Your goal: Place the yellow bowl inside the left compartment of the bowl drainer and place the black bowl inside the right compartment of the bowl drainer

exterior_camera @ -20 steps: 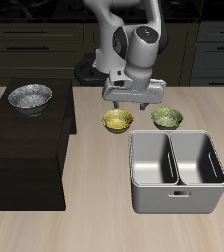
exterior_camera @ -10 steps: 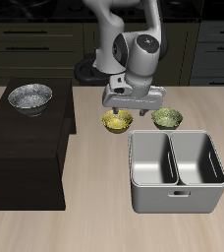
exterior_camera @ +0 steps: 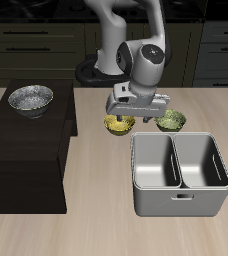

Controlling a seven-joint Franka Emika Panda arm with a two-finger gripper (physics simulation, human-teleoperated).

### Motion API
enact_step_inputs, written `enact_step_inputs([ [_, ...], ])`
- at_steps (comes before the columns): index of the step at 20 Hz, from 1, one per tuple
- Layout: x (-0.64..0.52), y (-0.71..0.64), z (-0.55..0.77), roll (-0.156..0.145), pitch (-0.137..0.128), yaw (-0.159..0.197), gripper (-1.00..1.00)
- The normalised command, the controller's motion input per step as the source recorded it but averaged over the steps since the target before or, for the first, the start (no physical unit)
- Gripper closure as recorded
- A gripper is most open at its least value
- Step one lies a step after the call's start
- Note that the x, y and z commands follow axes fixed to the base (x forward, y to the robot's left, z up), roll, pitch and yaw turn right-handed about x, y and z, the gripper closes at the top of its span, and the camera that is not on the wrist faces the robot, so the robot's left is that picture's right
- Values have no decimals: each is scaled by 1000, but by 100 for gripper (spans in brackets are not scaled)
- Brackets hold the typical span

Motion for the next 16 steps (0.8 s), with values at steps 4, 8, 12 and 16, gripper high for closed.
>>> enact_step_inputs([
  [4,4,68,-107,14,22,19,-100],
  [8,-7,6,-77,44,17,-29,-100],
  [12,-29,35,-12,31,3,-12,100],
  [16,-34,-11,63,6,-6,-23,100],
])
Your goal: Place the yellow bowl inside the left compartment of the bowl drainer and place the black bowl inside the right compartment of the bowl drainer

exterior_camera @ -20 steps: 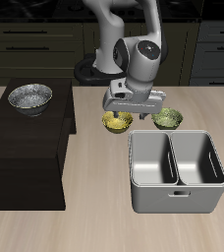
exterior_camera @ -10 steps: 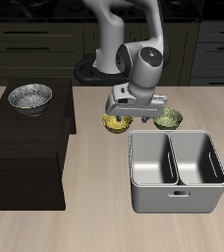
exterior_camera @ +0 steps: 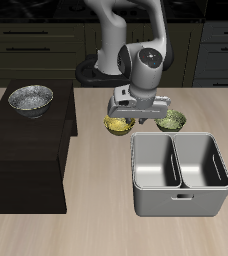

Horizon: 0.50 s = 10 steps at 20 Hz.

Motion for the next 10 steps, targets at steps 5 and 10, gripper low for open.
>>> enact_step_inputs([
  [5,2,-24,38,5,3,-7,100],
  [10,-39,-31,149,14,-20,-14,100],
])
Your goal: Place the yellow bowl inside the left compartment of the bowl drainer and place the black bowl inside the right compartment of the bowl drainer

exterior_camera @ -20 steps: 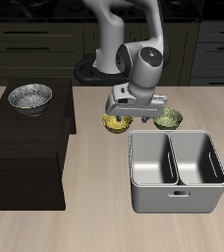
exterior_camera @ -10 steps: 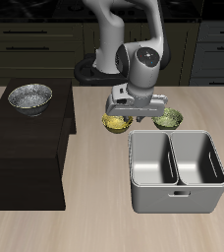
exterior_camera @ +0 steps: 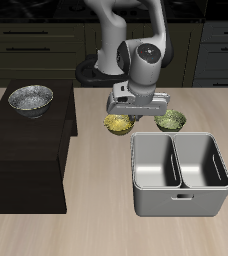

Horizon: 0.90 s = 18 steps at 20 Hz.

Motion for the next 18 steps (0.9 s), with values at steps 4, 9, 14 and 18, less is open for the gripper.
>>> enact_step_inputs([
  [4,-18,7,159,9,-20,-14,100],
  [9,-77,24,256,20,-44,-12,100],
  [14,-100,19,506,15,-79,-8,100],
  [18,-98,43,683,23,-94,-14,100],
])
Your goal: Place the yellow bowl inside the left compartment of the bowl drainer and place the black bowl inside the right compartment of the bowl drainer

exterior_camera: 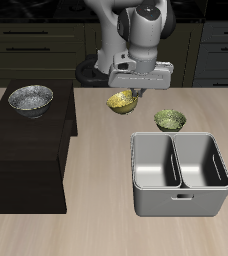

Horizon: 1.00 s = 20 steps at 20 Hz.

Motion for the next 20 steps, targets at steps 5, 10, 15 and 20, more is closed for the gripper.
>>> enact_step_inputs([
  [5,-65,16,508,4,-75,-19,100],
  [10,-25,54,453,-5,-60,3,100],
  [15,-30,136,452,16,-56,-5,100],
  [20,44,196,342,16,-42,-9,100],
])
